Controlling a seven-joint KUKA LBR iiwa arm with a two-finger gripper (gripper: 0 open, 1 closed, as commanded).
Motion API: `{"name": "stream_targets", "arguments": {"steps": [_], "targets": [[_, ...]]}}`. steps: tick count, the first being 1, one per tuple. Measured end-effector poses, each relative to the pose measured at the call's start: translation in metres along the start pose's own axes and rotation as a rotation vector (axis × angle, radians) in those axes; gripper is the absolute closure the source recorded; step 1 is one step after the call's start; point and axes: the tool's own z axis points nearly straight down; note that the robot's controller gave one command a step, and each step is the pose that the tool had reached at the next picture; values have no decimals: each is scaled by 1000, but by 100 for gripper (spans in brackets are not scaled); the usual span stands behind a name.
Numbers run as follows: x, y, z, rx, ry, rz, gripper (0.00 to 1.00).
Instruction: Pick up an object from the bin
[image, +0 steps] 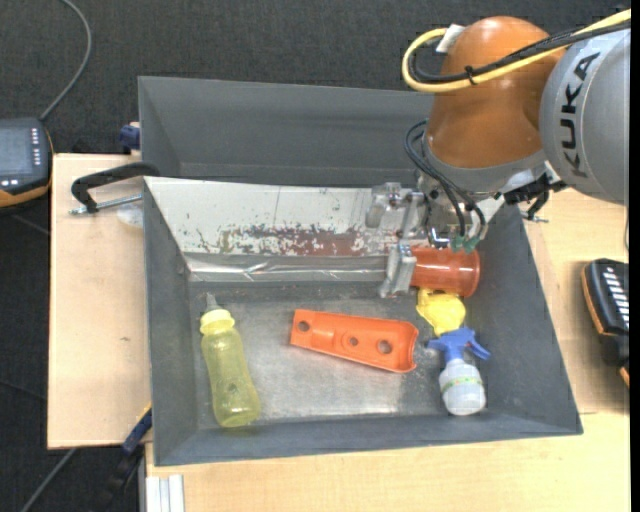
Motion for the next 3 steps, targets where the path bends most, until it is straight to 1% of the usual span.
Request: {"name": "stream_targets", "arguments": {"steps": [1, 2, 3], "targets": [[0, 0, 0, 0, 0, 0, 100], [0, 0, 0, 0, 0, 0, 0], [0, 0, 0, 0, 0, 0, 0]]}}
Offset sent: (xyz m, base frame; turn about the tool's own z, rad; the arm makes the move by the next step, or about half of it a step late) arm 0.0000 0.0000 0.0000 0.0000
